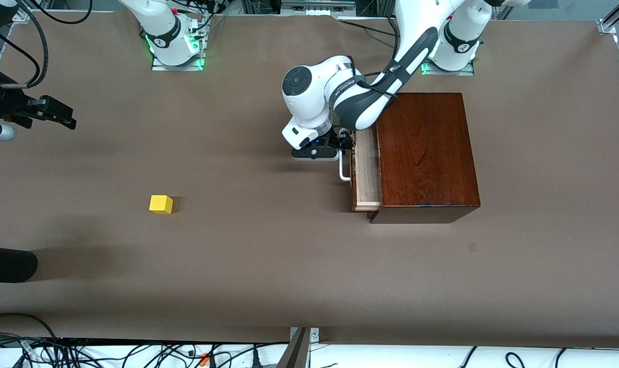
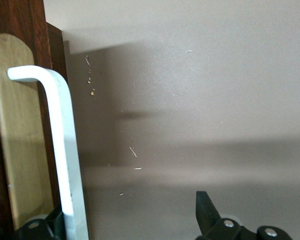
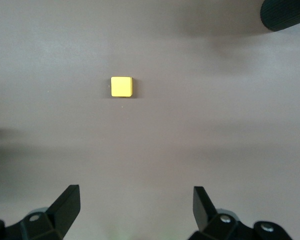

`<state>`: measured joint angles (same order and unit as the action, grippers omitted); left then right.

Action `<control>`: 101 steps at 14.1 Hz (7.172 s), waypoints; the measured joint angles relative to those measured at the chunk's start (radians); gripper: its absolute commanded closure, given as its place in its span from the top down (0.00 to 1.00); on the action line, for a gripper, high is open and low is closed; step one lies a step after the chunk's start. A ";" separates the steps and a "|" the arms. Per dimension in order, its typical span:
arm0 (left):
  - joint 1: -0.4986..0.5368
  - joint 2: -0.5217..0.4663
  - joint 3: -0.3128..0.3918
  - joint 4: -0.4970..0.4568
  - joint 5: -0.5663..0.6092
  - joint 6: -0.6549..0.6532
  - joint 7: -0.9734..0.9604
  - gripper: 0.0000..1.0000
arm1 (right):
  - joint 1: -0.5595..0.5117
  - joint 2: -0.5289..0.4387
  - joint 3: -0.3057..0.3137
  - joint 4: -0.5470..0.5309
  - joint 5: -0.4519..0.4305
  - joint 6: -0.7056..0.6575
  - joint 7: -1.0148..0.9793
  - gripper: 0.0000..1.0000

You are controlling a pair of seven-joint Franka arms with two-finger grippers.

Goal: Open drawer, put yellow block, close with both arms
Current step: 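Pull the drawer handle outward with the left gripper to open it, then reach the right gripper to the yellow cube while the left gripper withdraws, then close the right gripper on the yellow cube, then lift the yellow cube with the right gripper and carry it over the drawer, then lower the cube into the open drawer and open the right gripper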

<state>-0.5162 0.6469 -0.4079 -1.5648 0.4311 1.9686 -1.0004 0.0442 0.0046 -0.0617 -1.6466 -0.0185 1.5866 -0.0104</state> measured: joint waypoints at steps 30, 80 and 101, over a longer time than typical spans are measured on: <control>0.209 -0.204 -0.010 0.212 -0.193 -0.370 0.279 1.00 | 0.082 0.350 0.022 0.211 0.001 0.144 0.030 1.00; 0.503 -0.690 0.330 -0.127 -0.424 -0.442 0.931 1.00 | 0.334 0.264 0.478 0.175 0.091 0.184 1.994 0.00; 0.503 -0.690 0.328 -0.126 -0.424 -0.442 0.931 1.00 | 0.722 0.805 0.349 0.470 -0.105 0.523 2.636 0.00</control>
<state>-0.0134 -0.0435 -0.0795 -1.6911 0.0070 1.5265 -0.0691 0.7657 0.8097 0.2873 -1.1762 -0.1233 2.1095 2.6256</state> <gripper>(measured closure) 0.000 0.449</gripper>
